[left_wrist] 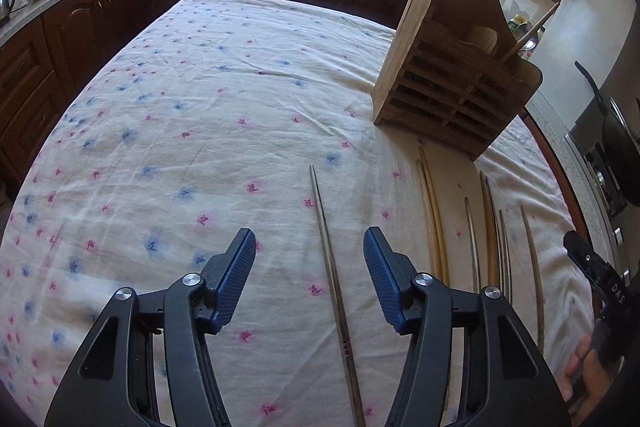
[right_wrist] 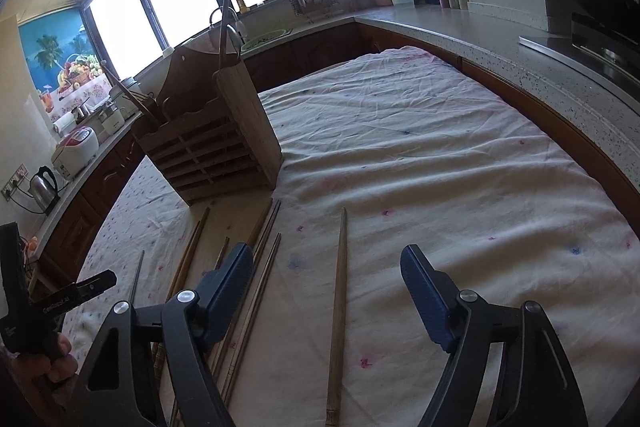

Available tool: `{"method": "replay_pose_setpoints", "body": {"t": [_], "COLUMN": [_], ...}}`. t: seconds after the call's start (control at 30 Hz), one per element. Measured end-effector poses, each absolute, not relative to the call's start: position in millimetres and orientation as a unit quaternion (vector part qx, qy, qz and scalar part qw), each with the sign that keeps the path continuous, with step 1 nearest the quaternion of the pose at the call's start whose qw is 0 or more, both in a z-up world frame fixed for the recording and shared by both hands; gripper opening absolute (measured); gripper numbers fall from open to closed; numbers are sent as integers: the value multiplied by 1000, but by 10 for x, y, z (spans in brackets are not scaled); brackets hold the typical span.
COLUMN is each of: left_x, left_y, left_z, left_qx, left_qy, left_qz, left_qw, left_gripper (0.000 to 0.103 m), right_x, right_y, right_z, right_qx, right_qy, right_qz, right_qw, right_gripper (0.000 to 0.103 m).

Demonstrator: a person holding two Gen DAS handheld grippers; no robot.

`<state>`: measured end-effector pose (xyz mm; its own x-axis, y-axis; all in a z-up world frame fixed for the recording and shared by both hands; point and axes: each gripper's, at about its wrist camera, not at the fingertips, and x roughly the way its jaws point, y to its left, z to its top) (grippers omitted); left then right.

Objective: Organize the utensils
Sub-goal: 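Grasp a thin metal chopstick with the left tool while the right grasps a wooden one, then carry both held chopsticks up and lower them into the wooden holder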

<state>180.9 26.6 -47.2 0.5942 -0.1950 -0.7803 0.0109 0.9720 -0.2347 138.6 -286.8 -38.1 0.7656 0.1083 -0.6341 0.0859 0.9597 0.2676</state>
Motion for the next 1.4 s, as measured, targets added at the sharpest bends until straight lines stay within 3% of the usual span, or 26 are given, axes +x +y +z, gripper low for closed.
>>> {"method": "replay_pose_setpoints", "body": {"t": [0.2,0.5,0.63,0.67,0.83,1.07,1.4], "left_x": [1965,2180,2240,2245,2230,2096,1788], "left_y": [208,120,53,39,15,94,248], "left_z": [-538,-602,-620,-627,-629,-530,85], "left_qx": [-94,-69,-59,-57,-53,-84,-113], "left_qy": [463,474,474,473,468,463,400], "left_qz": [-65,-70,-78,-81,-88,-107,-137], "left_qw": [879,875,875,875,877,876,899], "left_gripper": [44,28,11,6,5,4,4], "right_x": [1624,2001,2080,2091,2094,2032,1722], "right_y": [-2840,-2831,-2752,-2736,-2714,-2728,-2558], "right_z": [-484,-691,-719,-724,-732,-669,-118], "right_qx": [117,84,50,44,30,72,100], "right_qy": [383,437,439,438,434,432,377], "right_qz": [9,12,10,9,2,30,79], "right_qw": [916,896,897,898,900,898,917], "right_gripper": [58,40,37,33,8,5,5]}}
